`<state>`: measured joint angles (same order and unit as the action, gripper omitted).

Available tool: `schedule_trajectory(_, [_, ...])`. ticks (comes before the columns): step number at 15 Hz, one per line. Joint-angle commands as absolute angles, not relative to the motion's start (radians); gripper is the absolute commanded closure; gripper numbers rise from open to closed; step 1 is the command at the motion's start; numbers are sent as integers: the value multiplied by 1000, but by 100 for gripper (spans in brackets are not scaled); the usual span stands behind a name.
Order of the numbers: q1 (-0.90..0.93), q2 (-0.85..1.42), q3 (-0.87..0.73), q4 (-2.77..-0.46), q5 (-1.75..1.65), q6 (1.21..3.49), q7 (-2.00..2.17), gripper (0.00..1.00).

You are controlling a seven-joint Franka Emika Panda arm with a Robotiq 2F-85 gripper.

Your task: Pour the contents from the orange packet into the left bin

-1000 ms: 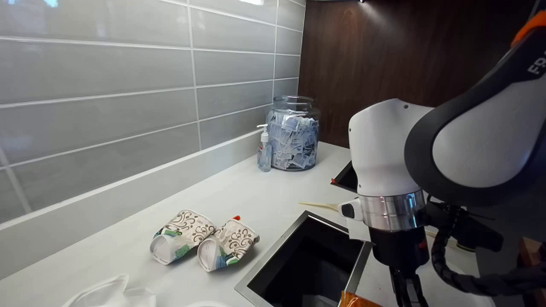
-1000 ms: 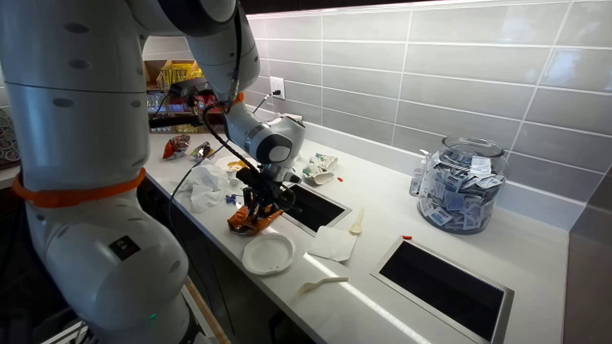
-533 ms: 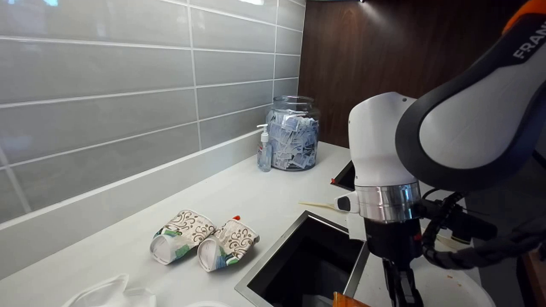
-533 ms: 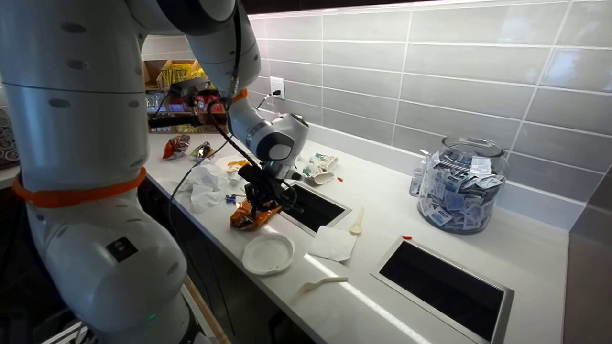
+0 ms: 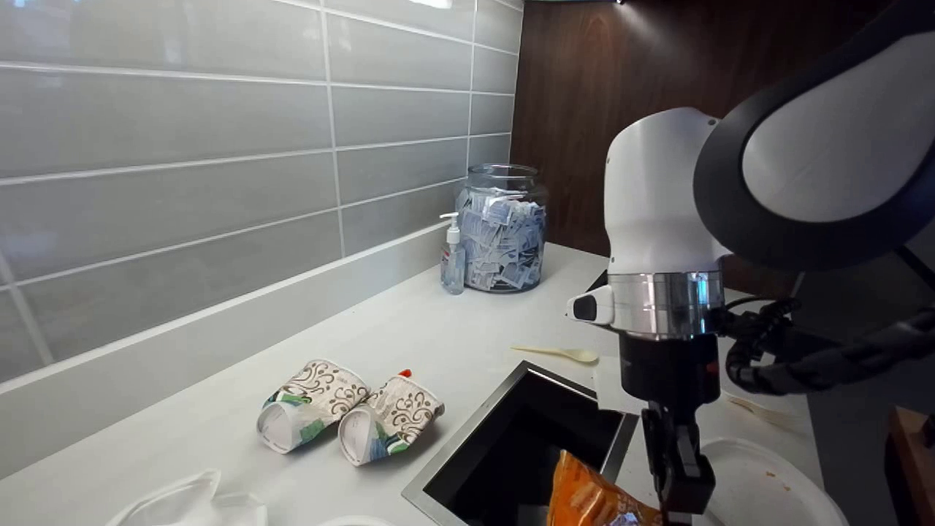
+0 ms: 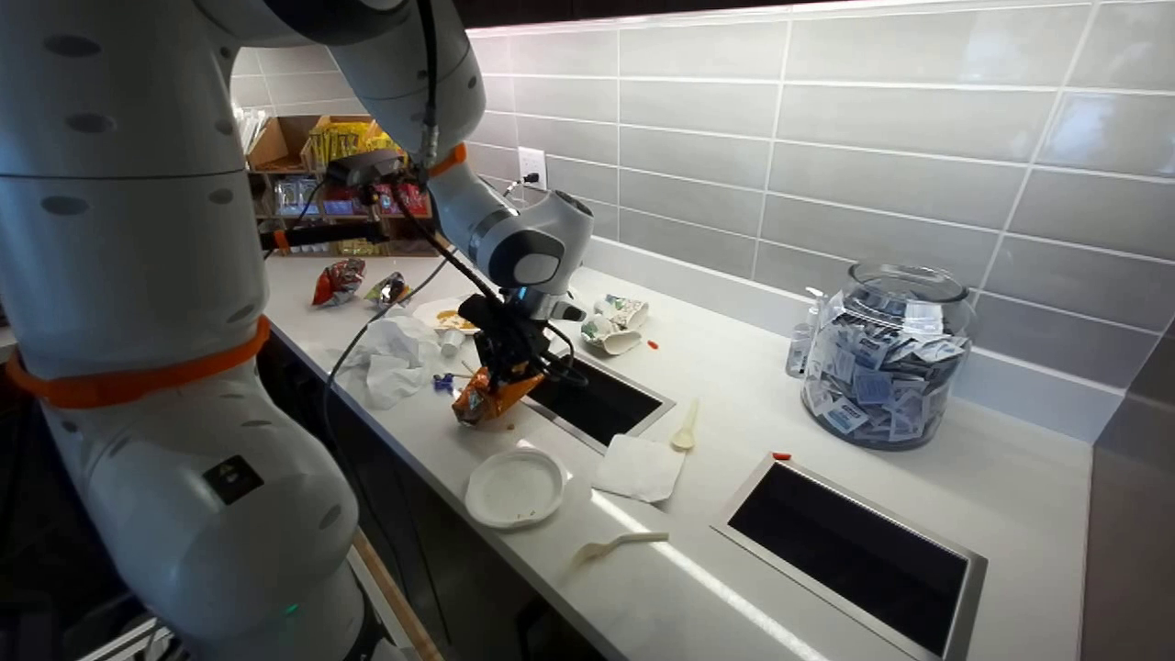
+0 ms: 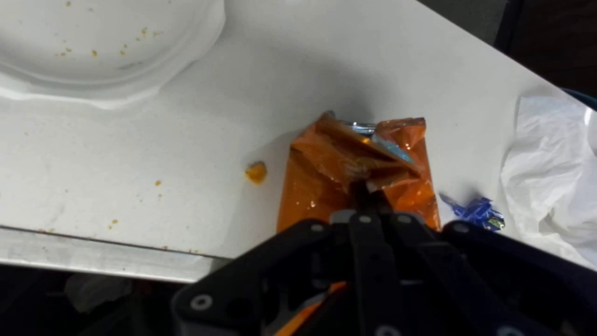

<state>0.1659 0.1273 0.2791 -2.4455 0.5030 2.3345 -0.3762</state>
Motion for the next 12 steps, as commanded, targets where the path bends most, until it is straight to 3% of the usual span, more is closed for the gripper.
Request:
schedule_trajectory(1, [166,54,278,-2486,552,2343,-421,100])
schedule_trajectory(12, [183,27,247,-2462,558,2332,-438,99])
